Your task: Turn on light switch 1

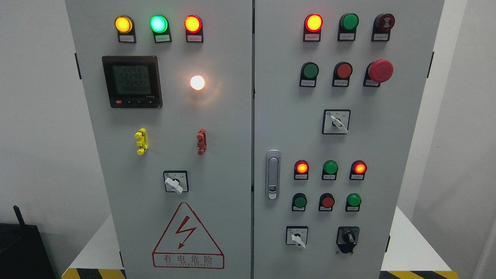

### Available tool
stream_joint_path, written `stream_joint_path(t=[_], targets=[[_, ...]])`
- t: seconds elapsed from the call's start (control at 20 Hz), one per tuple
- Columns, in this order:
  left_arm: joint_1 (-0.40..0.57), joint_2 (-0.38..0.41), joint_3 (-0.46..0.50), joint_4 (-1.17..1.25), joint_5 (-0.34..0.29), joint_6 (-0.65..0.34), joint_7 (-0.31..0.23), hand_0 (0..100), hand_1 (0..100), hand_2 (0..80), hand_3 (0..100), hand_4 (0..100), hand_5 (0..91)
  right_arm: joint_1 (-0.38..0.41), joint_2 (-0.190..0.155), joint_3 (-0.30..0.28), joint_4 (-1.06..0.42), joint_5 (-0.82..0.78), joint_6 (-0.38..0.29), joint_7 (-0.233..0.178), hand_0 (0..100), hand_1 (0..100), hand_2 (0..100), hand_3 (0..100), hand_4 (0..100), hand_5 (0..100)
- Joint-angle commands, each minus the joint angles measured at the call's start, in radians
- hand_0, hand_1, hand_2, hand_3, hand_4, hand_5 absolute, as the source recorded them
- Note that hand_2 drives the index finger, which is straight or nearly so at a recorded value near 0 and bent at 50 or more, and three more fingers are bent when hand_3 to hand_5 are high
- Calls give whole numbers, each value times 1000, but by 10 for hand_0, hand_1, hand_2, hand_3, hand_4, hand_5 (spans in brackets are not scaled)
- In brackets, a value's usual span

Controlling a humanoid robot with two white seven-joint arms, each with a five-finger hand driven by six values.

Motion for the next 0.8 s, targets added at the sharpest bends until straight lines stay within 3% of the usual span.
stream_joint_path(t=[0.0, 0.1, 0.75], targets=[[-31, -27, -252, 266, -48, 93, -35, 270, 0, 0, 0, 0, 0, -1, 0, 0, 0, 0, 0, 1, 120, 389, 0, 0, 0, 0], [-32, -43, -257, 264, -74, 115, -32, 273, 0, 0, 0, 0, 0, 0, 0, 0, 0, 0, 0, 1, 120, 389, 0, 0, 0, 0], [-41, -47, -249, 264, -68, 115, -29, 251, 0, 0, 0, 0, 0, 0, 0, 0, 0, 0, 0, 1, 120, 389, 0, 0, 0, 0]])
